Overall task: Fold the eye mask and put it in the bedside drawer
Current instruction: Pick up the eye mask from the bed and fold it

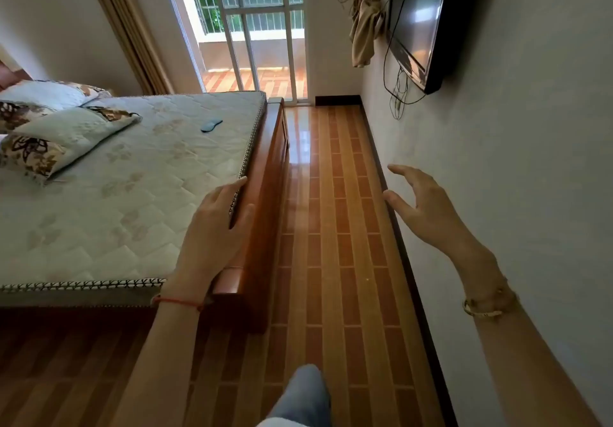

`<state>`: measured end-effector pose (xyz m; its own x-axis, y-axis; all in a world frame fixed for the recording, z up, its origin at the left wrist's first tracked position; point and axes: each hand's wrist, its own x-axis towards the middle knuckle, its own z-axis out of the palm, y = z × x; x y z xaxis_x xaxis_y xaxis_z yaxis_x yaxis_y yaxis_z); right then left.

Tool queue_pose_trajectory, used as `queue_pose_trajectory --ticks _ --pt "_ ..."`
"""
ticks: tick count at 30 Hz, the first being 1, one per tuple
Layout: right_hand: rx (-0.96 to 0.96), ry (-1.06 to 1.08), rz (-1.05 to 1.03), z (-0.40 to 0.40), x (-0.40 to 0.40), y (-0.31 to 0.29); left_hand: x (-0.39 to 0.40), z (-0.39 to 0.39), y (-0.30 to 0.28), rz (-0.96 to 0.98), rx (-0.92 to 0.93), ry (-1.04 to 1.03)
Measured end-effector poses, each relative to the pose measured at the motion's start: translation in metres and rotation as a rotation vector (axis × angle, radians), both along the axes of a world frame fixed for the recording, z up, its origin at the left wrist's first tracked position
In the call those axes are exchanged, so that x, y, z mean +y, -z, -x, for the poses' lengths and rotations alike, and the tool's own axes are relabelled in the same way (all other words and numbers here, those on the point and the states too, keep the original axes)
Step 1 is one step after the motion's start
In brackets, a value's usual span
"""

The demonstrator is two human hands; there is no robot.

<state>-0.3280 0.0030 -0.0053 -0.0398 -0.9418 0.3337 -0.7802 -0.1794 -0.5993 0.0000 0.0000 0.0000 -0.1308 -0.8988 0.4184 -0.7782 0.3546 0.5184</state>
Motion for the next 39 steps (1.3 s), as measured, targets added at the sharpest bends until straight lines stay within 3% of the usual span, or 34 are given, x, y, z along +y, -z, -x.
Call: queue_pose_trajectory --ticks 12,28,39 --pt "-0.034 0.001 -0.181 0.011 -0.109 0.041 -0.122 0.029 0.044 -0.098 -0.017 -0.025" --pt "-0.121 0.033 -0.224 0.036 -0.418 0.029 -0.450 0.075 0.025 -0.119 -0.065 0.033" --pt "-0.122 0.035 -0.255 0.077 -0.633 0.059 -0.661 0.110 0.056 -0.145 -0.048 0.045"
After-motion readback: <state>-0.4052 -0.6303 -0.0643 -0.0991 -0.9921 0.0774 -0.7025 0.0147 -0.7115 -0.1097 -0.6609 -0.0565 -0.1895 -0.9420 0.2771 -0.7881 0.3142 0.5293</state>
